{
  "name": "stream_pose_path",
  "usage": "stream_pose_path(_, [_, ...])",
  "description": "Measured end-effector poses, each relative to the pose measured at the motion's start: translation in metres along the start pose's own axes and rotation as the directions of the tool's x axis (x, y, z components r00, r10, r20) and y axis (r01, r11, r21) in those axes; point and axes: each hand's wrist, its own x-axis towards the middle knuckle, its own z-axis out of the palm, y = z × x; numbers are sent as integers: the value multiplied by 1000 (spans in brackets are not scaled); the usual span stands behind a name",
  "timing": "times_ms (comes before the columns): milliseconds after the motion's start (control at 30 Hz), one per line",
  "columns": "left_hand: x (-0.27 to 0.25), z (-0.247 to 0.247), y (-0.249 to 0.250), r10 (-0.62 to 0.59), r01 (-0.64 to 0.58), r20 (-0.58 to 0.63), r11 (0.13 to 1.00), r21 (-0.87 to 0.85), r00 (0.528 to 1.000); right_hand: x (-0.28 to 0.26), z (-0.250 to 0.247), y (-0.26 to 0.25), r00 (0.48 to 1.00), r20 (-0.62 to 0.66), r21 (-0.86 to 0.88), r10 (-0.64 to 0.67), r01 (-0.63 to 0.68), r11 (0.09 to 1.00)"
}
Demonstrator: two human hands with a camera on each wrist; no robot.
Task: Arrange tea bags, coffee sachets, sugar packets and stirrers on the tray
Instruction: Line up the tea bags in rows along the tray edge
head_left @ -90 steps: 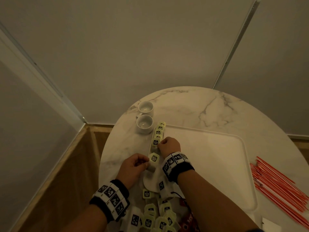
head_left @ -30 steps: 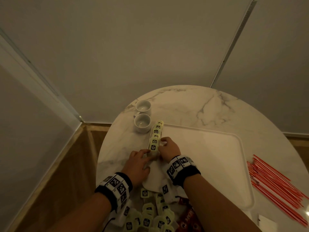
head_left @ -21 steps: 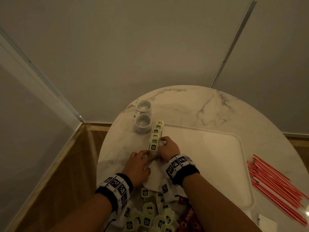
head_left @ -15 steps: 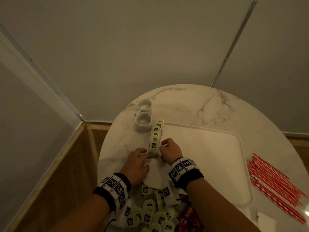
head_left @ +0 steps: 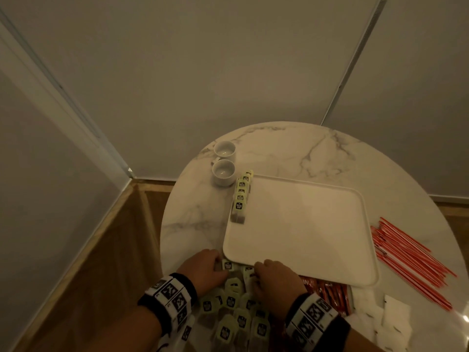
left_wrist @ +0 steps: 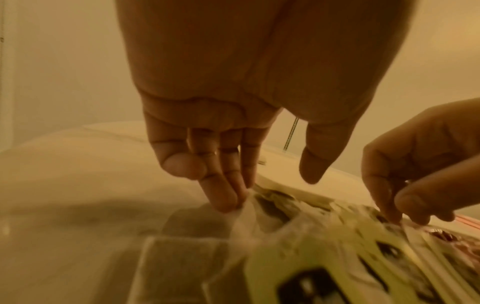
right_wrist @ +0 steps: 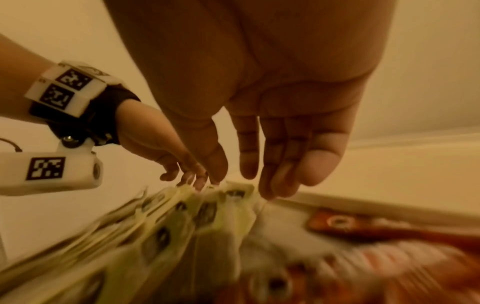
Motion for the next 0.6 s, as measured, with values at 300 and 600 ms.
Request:
stream_pose_path(300, [5,20,21,-143,131,-121,986,-101,982,-5,15,-1,978,4,198,208,-205,959])
stream_pose_path(600, [12,24,32,-237,192,-154,947,-257,959,7,19,-4,957,58,386,285,-285,877])
